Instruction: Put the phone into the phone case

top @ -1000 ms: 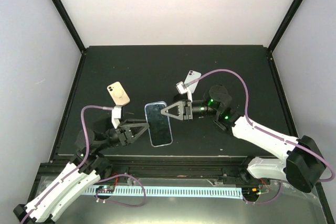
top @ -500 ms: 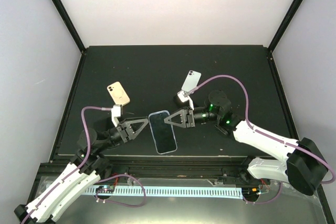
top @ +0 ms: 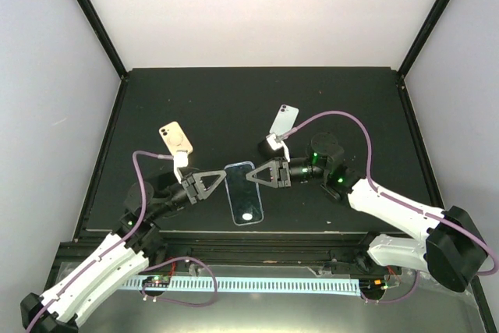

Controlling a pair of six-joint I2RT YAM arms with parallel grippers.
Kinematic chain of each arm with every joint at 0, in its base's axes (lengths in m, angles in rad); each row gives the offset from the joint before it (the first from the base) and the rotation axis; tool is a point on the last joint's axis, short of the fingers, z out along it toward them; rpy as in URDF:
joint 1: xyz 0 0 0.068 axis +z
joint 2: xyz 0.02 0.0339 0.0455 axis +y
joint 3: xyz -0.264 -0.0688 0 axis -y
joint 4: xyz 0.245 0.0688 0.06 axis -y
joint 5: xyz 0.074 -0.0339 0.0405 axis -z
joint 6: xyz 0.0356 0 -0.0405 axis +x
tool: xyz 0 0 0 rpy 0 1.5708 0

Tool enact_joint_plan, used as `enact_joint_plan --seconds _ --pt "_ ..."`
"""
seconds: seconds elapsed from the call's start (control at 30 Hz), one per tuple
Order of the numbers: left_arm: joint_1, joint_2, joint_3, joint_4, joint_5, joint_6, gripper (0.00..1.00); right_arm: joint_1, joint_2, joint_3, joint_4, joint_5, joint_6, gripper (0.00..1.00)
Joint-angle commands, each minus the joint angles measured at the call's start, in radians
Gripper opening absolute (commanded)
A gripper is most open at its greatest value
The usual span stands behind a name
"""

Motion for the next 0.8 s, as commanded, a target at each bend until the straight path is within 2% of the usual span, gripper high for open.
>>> enact_joint_plan --seconds 0.0,0.07,0.1,0.37,0.4,0.43,0.47,0.5,0.57,0.67,0.77 --pt "-0.014 0.024 0.01 0.094 0.105 -0.007 0.16 0.026 0.005 0.025 0.065 -0.05 0.007 0.08" --pt "-0.014 0.02 0.003 0.109 0.112 -0.007 0.04 0.026 0.007 0.028 0.067 -0.063 0.005 0.08" --pt "-0.015 0.016 -0.002 0.116 0.114 -0.008 0.02 0.026 0.006 0.028 0.067 -0.068 0.004 0.08" --pt "-0.014 -0.019 -0.014 0.106 0.107 0.005 0.02 0.026 -0.004 0.032 0.054 -0.045 0.007 0.08" --pt "-0.015 -0.021 -0.014 0.104 0.109 0.005 0.05 0.025 -0.007 0.034 0.058 -0.046 0.007 0.08" --pt "-0.014 -0.023 -0.014 0.102 0.109 0.005 0.16 0.025 -0.011 0.039 0.053 -0.047 0.005 0.08" --pt "-0.014 -0.023 -0.013 0.101 0.108 0.008 0.23 0.027 -0.011 0.046 0.048 -0.049 0.001 0.08" --pt "-0.014 -0.024 -0.009 0.093 0.11 0.017 0.37 0.026 -0.017 0.05 0.044 -0.049 0.002 0.08" --pt "-0.013 -0.025 0.002 0.063 0.111 0.045 0.49 0.026 -0.022 0.059 0.036 -0.045 0.004 0.08" --pt "-0.014 -0.017 -0.004 0.068 0.116 0.061 0.58 0.027 -0.035 0.071 0.027 -0.022 0.008 0.08" --pt "-0.013 0.002 -0.005 0.071 0.133 0.073 0.6 0.027 -0.041 0.088 0.015 0.007 0.009 0.08"
